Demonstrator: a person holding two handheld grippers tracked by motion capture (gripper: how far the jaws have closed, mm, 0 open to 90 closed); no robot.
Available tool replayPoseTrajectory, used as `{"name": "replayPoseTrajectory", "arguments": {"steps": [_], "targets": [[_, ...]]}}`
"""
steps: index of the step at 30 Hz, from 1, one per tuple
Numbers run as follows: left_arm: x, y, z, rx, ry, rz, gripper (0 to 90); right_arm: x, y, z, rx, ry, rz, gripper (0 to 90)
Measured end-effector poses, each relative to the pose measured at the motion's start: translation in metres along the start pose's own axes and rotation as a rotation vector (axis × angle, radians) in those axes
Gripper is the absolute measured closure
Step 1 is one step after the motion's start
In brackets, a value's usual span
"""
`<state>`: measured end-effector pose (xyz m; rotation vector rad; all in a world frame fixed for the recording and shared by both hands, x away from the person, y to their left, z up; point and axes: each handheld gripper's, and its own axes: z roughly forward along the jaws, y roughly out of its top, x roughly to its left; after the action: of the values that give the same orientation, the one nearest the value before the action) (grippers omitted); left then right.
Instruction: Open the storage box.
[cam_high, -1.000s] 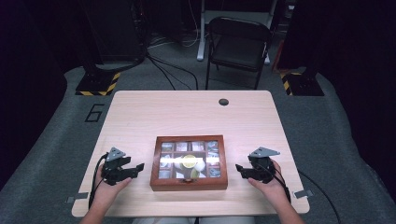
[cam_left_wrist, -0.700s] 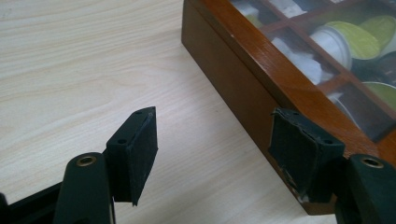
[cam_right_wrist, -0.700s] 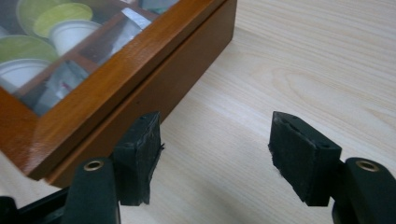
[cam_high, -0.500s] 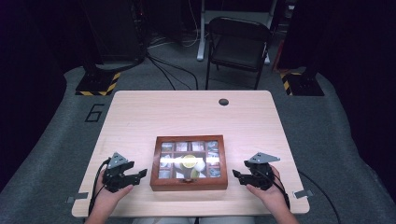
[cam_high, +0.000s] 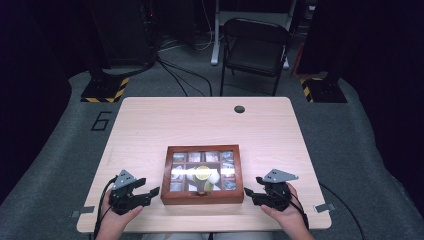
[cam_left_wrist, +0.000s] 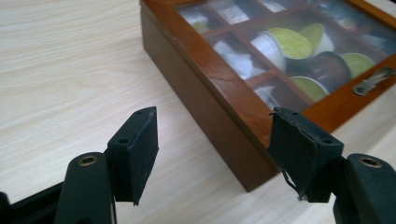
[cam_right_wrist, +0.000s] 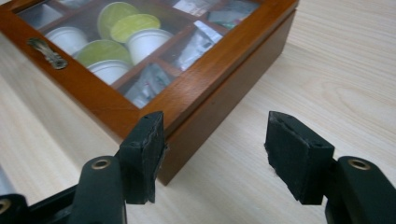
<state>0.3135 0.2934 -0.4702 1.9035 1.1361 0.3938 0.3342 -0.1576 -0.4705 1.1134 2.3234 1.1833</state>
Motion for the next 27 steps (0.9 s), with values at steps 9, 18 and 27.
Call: {"name": "replayPoseTrajectory", "arguments": {"steps": [9,18,27], "targets": [[-0.015,-0.006,-0.004,0.013,-0.042,0.036,32.6,0.022,-0.003,0.001,0.008,0.071,-0.048,37.3],[-0.022,-0.008,0.003,0.060,-0.076,0.063,33.0,0.023,-0.006,0.012,0.067,0.075,-0.061,40.0],[-0.026,-0.009,0.012,0.103,-0.092,0.089,38.7,0.023,-0.008,0.020,0.099,0.079,-0.076,46.8]]}}
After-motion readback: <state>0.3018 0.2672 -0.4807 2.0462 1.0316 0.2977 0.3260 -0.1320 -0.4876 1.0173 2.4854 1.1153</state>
